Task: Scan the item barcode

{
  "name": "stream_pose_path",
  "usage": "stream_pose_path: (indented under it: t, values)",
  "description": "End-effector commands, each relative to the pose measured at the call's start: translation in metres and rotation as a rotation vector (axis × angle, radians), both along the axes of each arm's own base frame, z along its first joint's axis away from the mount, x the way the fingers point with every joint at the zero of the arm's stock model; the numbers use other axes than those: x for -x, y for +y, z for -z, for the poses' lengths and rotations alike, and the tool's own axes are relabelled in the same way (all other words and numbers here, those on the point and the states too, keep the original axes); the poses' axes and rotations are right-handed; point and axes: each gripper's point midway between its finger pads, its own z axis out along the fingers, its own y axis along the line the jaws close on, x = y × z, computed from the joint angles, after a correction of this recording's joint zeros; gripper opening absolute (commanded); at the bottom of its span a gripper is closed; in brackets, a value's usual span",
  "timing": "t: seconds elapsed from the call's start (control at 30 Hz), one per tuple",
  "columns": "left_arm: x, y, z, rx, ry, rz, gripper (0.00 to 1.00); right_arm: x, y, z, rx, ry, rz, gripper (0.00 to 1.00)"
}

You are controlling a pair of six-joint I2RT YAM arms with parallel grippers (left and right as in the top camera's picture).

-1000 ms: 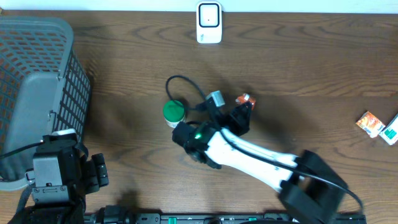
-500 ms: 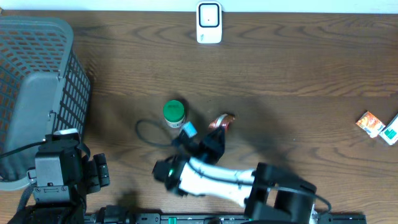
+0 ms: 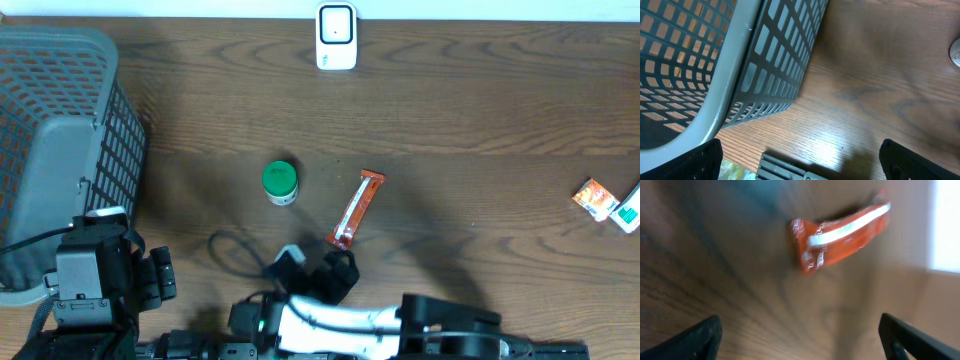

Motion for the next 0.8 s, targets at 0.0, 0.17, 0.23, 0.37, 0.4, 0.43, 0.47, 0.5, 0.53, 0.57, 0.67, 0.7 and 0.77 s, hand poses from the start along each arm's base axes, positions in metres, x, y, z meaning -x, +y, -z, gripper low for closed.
stream_pose_path:
  t: [0.0,0.17,0.23,0.37,0.4,0.43,0.47,0.5,0.53,0.57,0.67,0.7,0.77]
  values:
    - [0.001,0.001,-0.001,-0.005,-0.004,-0.001,0.98,0.001,-0.005,-0.003,-0.188,0.164,0.235,0.99]
    - [0.001,0.001,-0.001,-0.005,-0.004,-0.001,0.98,-0.027,-0.005,-0.021,-0.453,0.353,0.444,0.99]
    - [0.001,0.001,-0.001,-0.005,-0.004,-0.001,0.98,-0.039,0.003,-0.029,-0.609,0.498,0.499,0.99]
    - [0.001,0.000,-0.001,-0.005,-0.004,-0.001,0.98,-0.064,0.016,-0.048,-0.850,0.746,0.346,0.99]
    - [0.001,0.001,-0.001,-0.005,-0.004,-0.001,0.98,-0.072,0.010,-0.048,-0.853,0.739,0.310,0.99]
    - [0.001,0.001,-0.001,-0.005,-0.004,-0.001,0.98,-0.082,0.002,-0.046,-0.861,0.723,0.333,0.99]
    - [0.001,0.000,-0.001,-0.005,-0.004,-0.001,0.98,-0.090,-0.005,-0.044,-0.886,0.711,0.400,0.99]
    - [0.001,0.001,-0.001,-0.005,-0.004,-0.001,0.98,-0.096,-0.013,-0.043,-0.929,0.715,0.492,0.99]
    - [0.001,0.001,-0.001,-0.005,-0.004,-0.001,0.98,-0.100,-0.019,-0.042,-0.968,0.731,0.544,0.99]
    - [0.001,0.001,-0.001,-0.005,-0.004,-0.001,0.98,-0.105,-0.025,-0.039,-0.992,0.732,0.572,0.99]
    - [0.001,0.000,-0.001,-0.004,-0.004,-0.001,0.98,-0.116,-0.038,-0.026,-1.065,0.726,0.626,0.99]
    - [0.001,0.001,-0.001,-0.005,-0.004,-0.001,0.98,-0.118,-0.041,-0.020,-1.095,0.728,0.632,0.99]
    - [0.001,0.001,-0.001,-0.005,-0.004,-0.001,0.98,-0.119,-0.046,-0.008,-1.126,0.721,0.637,0.99]
